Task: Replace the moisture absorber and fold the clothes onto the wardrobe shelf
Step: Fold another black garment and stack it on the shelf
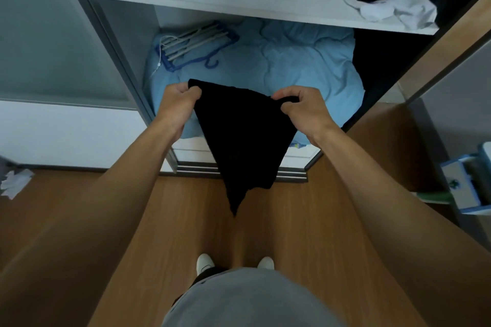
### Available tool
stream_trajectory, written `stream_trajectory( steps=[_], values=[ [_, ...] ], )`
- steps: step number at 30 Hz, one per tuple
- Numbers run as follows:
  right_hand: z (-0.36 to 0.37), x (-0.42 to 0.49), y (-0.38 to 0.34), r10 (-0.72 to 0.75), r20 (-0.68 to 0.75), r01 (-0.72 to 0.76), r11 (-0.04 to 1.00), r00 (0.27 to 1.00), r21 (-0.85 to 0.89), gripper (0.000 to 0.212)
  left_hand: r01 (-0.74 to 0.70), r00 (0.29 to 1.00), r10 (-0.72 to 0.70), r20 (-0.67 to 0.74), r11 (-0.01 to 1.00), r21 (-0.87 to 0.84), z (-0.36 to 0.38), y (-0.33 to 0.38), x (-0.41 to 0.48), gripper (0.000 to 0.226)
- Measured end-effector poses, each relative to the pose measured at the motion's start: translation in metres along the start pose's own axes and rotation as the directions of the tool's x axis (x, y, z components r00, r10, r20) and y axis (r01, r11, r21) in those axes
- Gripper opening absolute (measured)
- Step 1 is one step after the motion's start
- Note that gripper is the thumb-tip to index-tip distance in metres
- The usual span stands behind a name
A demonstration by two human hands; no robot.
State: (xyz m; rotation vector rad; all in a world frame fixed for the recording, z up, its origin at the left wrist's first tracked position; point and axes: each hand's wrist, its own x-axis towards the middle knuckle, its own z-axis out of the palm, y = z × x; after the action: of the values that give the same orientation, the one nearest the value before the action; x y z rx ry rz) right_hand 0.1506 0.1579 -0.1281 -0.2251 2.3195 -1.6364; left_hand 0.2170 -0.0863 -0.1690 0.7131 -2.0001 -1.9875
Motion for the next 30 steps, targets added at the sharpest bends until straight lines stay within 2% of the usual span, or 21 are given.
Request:
stream_trajectory(
  steps=[3, 5, 7, 8, 10, 13, 14, 17, 21, 26, 30],
  values=[
    [-0.001, 0.004, -0.005, -0.067, 0.041, 0.069, 0.995, 0.997, -0.070, 0.047, 0.036, 0.999, -0.036, 0.003, 0.991, -0.129, -0.002, 0.013, -0.006, 0.027],
    [0.000, 0.004, -0.008, -0.110, 0.074, 0.115, 0.991, 0.991, -0.069, 0.051, 0.093, 0.993, -0.067, 0.100, 0.954, -0.284, -0.006, 0.020, -0.010, 0.025],
    [0.000, 0.004, -0.010, -0.152, 0.101, 0.158, 0.986, 0.983, -0.059, 0.055, 0.165, 0.970, -0.092, 0.225, 0.928, -0.334, -0.016, 0.027, -0.009, 0.022],
    [0.000, 0.004, -0.011, -0.171, 0.113, 0.179, 0.982, 0.979, -0.062, 0.057, 0.196, 0.958, -0.117, 0.262, 0.934, -0.300, -0.019, 0.031, -0.008, 0.030],
    [0.000, 0.004, -0.013, -0.200, 0.141, 0.211, 0.975, 0.970, -0.066, 0.061, 0.213, 0.958, -0.165, 0.234, 0.956, -0.199, -0.020, 0.035, -0.005, 0.041],
    [-0.001, 0.005, -0.017, -0.219, 0.157, 0.234, 0.969, 0.963, -0.081, 0.064, 0.133, 0.987, -0.116, 0.108, 0.976, -0.169, -0.009, 0.035, -0.003, 0.015],
    [-0.002, 0.006, -0.019, -0.221, 0.147, 0.235, 0.968, 0.964, -0.087, 0.063, 0.113, 0.992, -0.103, 0.067, 0.977, -0.181, -0.005, 0.036, -0.003, 0.017],
    [-0.010, 0.010, -0.026, -0.205, 0.111, 0.217, 0.970, 0.973, -0.113, 0.060, 0.032, 0.999, -0.032, 0.003, 0.985, -0.170, 0.000, 0.039, -0.005, 0.035],
    [-0.019, 0.015, -0.026, -0.055, 0.105, 0.079, 0.967, 0.993, -0.242, 0.055, -0.165, 0.986, 0.165, 0.033, 0.986, -0.007, 0.012, 0.048, -0.008, 0.057],
    [-0.019, 0.012, -0.026, 0.062, 0.109, -0.019, 0.934, 0.992, -0.356, 0.034, -0.346, 0.934, 0.356, 0.040, 0.867, 0.358, 0.025, 0.065, -0.008, 0.061],
    [-0.012, 0.017, -0.029, 0.038, 0.022, -0.024, 0.884, 0.999, -0.467, 0.018, -0.410, 0.894, 0.447, 0.012, 0.808, 0.423, 0.025, 0.072, -0.010, 0.054]
  ],
)
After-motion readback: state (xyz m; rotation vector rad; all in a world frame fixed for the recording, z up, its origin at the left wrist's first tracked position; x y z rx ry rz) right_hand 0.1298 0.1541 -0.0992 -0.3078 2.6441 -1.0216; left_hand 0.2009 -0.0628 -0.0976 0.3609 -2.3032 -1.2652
